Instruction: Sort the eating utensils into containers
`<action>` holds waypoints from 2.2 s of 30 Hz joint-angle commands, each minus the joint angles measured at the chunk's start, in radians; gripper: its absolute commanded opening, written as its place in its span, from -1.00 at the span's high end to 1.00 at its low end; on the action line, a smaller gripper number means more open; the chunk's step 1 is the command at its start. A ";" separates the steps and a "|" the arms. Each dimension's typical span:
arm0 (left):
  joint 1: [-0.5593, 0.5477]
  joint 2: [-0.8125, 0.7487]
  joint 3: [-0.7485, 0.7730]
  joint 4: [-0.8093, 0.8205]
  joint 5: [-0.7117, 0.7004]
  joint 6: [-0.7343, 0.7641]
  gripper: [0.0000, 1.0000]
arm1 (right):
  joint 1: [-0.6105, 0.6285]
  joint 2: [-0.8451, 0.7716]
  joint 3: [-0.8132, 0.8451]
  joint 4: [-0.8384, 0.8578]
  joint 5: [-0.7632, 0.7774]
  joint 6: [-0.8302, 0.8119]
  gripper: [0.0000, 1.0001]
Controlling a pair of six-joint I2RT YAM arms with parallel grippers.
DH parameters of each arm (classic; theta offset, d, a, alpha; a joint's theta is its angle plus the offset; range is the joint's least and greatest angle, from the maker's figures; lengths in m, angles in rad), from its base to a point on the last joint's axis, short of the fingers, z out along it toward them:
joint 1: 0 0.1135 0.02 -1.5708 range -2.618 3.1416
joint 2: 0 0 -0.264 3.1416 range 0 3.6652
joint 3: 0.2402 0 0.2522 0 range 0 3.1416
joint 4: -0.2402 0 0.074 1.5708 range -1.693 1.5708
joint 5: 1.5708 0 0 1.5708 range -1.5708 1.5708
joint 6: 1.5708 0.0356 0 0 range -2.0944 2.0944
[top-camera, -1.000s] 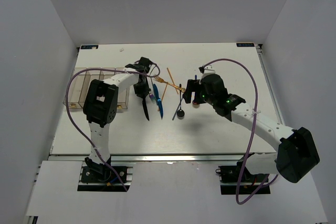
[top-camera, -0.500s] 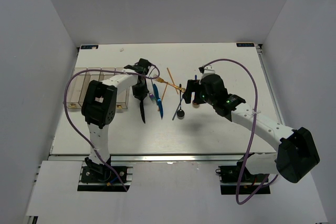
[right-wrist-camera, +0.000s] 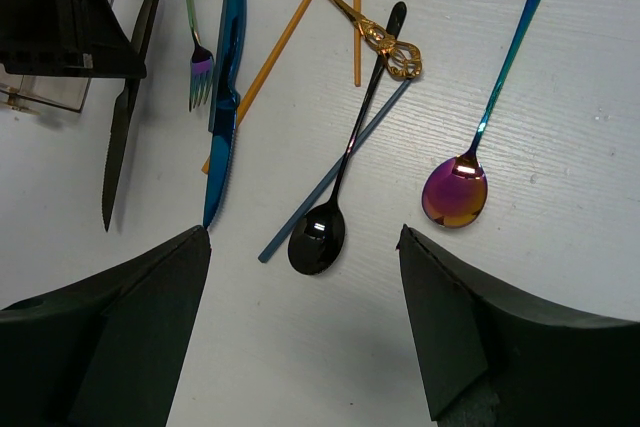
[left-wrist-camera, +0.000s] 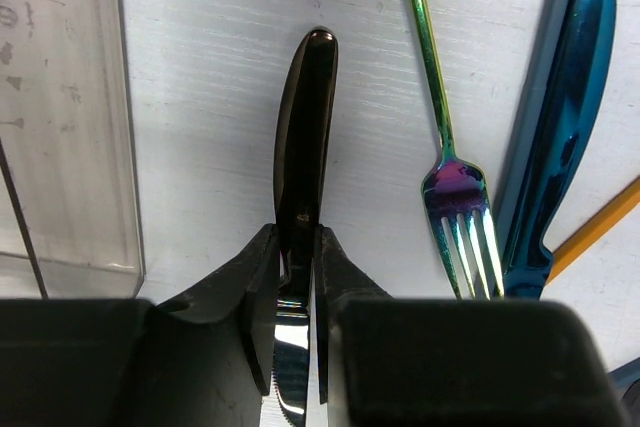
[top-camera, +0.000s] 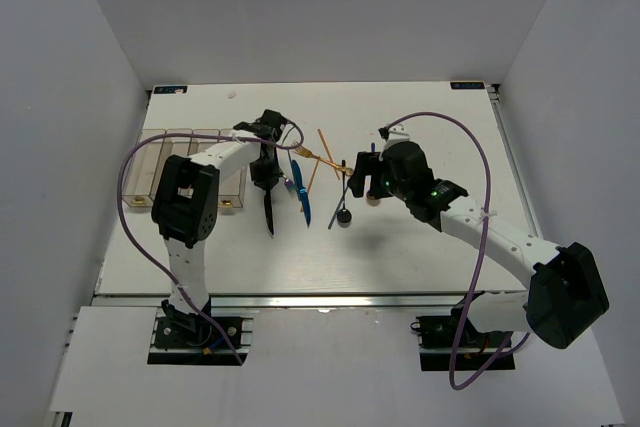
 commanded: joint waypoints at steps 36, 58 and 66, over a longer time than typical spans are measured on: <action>0.195 -0.078 0.398 -0.097 -0.116 0.316 1.00 | -0.006 0.008 0.007 0.040 -0.016 -0.021 -0.60; 0.244 -0.127 0.082 0.152 -0.012 0.399 1.00 | -0.006 0.037 0.007 0.047 -0.039 -0.016 -0.58; 0.246 -0.126 0.082 0.197 -0.012 0.349 0.25 | -0.007 0.029 0.004 0.046 -0.036 -0.019 -0.60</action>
